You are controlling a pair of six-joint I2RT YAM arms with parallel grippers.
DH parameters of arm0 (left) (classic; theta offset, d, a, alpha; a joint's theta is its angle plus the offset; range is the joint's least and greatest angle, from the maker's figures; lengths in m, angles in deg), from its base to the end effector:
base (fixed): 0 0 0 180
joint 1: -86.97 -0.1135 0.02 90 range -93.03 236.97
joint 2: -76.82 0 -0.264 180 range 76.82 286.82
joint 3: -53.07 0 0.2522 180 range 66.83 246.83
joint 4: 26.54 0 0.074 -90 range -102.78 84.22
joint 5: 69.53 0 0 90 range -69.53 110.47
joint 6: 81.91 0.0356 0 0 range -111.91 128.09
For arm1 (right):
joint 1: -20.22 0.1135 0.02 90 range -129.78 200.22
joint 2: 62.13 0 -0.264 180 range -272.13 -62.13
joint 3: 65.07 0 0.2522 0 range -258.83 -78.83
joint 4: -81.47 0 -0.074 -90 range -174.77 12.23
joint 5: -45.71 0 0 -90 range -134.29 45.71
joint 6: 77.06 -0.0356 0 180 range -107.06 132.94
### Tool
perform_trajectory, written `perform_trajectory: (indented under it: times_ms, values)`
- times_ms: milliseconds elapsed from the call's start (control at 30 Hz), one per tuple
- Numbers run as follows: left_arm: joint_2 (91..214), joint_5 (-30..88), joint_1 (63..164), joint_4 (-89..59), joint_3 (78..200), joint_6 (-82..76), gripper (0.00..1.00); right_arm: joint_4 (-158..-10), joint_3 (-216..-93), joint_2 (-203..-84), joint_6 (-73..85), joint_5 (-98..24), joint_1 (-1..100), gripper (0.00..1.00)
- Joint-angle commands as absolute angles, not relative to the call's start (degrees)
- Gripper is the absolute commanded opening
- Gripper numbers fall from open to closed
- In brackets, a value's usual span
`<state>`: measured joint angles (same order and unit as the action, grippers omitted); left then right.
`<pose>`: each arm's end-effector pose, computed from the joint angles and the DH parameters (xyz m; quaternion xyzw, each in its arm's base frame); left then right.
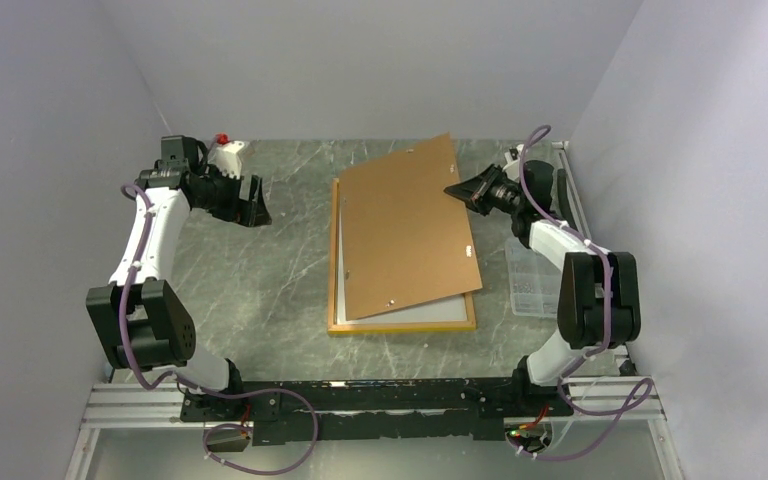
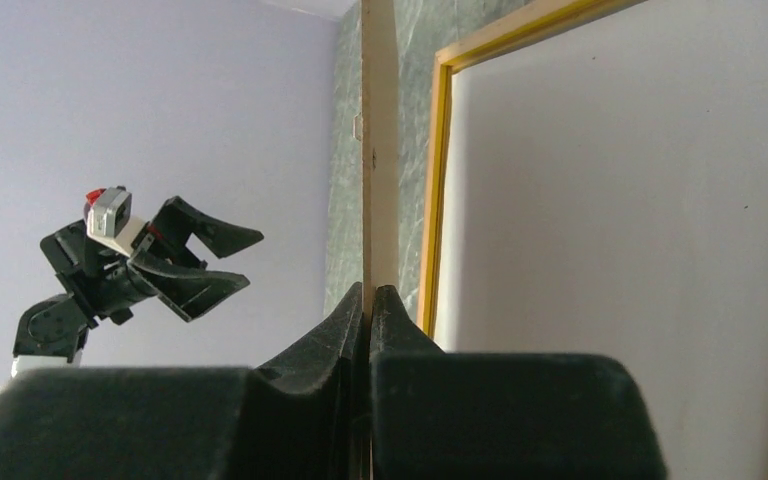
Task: Put the photo into the frame
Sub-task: Place the photo frame item in the photo frame.
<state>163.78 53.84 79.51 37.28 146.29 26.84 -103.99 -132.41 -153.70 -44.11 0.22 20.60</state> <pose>0.3122 0.0211 0.3171 0.1703 0.9074 -0.2078 0.3231 0.3511 0.0273 0.2419 0.1630 0.7669 0.5290 0.3248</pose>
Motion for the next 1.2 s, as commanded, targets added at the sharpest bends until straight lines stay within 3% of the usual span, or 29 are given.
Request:
perform_trajectory:
  times_ms: [0,1167]
  values:
    - [164.25,54.06,79.5,36.43,146.44,28.57,0.94,-114.69,-132.16,-155.09,-48.64,3.25,20.4,0.0]
    - [160.9,52.64,80.4,36.14,143.22,30.89,0.94,-122.42,-126.25,-161.56,-51.19,-1.38,20.4,0.0]
